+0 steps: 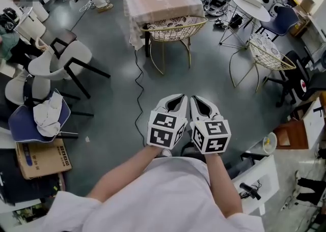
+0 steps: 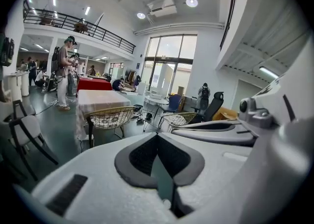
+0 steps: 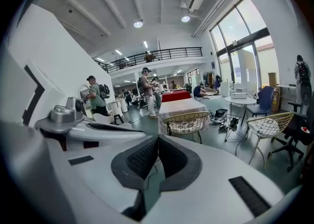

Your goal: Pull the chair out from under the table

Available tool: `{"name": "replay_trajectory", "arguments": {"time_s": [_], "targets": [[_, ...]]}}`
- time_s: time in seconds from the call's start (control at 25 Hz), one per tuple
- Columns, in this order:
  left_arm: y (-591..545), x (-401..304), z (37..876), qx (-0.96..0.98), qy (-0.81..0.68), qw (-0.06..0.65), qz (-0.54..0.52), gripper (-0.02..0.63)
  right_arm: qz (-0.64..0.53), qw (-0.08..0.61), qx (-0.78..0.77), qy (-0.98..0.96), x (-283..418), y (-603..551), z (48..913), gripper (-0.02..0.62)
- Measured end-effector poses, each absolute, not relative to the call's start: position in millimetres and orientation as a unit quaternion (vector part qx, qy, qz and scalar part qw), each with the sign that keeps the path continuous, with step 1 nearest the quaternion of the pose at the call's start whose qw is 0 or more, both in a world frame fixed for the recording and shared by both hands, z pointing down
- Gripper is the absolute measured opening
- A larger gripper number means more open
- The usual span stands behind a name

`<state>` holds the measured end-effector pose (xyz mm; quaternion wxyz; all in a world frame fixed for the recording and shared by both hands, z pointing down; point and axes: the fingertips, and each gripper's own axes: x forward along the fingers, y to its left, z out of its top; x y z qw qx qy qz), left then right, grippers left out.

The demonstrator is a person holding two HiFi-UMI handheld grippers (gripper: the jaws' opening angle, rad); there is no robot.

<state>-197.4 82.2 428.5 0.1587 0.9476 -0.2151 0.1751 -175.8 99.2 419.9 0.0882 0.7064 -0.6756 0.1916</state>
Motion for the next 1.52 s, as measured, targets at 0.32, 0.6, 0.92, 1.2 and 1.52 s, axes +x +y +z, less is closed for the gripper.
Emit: {"name": "replay_trajectory", "arguments": {"time_s": [0.32,0.6,0.92,1.2,1.52], "targets": [[56,-167,435,0.941,-0.235,0.157,0.186,0.005,0.204,0.079,0.694,-0.686,-143,72,429,0.003],[22,-118,437,0.933,-0.260,0.162,0.190,0.005,0.210,0.078,0.676,-0.702,-91,42,432,0.003],[-2,-55,438,0.924,-0.284,0.165,0.198,0.005,0.213,0.079,0.657,-0.719,-27,17,433,0.003],[-19,-9,437,0.915,-0.309,0.162,0.201,0.005,0.209,0.083,0.636,-0.738,23,0,431,0.003],[-38,12,429,0.905,-0.346,0.156,0.194,0.005,0.203,0.091,0.610,-0.761,49,-14,430,0.003]]}}
